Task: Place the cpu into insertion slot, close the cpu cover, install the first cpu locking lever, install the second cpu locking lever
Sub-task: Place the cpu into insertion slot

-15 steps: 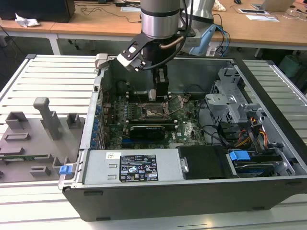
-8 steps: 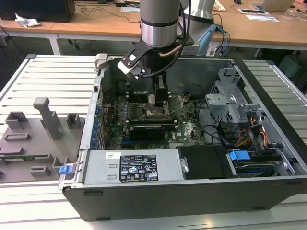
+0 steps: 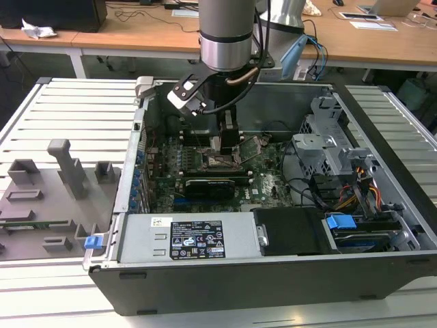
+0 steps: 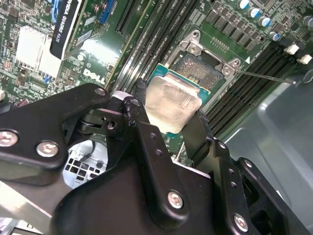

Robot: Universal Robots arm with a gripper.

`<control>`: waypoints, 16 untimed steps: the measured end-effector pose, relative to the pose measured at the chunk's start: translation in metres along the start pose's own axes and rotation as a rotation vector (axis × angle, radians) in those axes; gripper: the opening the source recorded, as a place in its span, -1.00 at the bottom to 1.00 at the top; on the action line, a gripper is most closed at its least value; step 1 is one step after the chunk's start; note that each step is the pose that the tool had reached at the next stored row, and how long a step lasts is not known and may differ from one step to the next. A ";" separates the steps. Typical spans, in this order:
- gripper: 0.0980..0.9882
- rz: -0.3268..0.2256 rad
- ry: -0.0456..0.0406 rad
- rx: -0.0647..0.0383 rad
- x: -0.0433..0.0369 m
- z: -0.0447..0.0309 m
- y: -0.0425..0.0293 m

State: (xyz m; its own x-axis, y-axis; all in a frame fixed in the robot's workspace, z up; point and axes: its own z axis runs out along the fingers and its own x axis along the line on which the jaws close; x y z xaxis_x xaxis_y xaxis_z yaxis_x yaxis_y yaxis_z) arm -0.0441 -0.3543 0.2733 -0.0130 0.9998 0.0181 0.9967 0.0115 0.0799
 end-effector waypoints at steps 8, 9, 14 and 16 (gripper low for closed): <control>0.00 0.000 0.0000 -0.002 -0.0001 0.0060 -0.0010; 0.00 0.000 -0.0002 -0.002 0.0000 0.0063 -0.0011; 0.00 0.000 -0.0006 -0.002 0.0021 0.0120 -0.0015; 0.00 -0.001 -0.0013 -0.002 0.0031 0.0160 -0.0018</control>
State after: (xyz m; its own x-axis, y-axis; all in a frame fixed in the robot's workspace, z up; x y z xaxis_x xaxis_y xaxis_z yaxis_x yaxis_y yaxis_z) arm -0.0446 -0.3509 0.2573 -0.0137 0.9998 0.0168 0.9966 0.0123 0.0816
